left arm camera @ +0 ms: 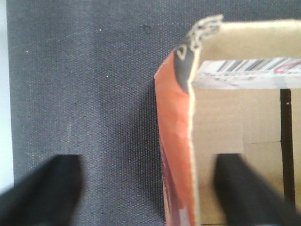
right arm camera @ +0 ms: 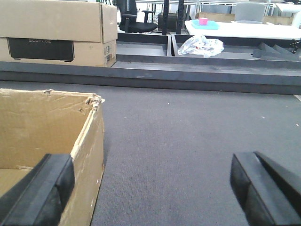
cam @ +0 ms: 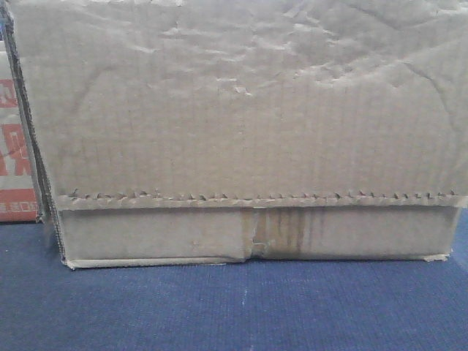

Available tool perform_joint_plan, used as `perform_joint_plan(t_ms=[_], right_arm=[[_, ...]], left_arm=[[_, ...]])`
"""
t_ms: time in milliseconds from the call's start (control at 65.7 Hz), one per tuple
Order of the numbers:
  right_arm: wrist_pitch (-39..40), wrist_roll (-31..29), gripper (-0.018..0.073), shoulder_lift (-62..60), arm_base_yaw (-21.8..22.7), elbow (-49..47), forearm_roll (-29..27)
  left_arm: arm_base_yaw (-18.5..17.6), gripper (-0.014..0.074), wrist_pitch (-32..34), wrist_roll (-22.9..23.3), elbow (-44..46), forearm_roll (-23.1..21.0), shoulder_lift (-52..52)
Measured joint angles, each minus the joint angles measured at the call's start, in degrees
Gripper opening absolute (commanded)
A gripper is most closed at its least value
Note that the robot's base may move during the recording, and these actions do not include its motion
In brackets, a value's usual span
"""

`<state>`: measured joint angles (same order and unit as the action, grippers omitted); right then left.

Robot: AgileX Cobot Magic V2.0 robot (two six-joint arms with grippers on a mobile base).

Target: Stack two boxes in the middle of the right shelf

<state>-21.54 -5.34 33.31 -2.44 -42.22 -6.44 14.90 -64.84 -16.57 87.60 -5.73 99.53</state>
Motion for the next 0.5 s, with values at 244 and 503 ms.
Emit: perform_joint_plan(t_ms=[244,503], right_arm=[[0.0,0.0,0.057,0.0,0.0,0.0,0.0],[0.0,0.0,0.057,0.0,0.0,0.0,0.0]], left_arm=[[0.0,-0.0111,-0.4,0.0,0.0,-0.1,0.0],[0.0,-0.0111,-1.8,1.2,0.4,-0.4,-2.2]])
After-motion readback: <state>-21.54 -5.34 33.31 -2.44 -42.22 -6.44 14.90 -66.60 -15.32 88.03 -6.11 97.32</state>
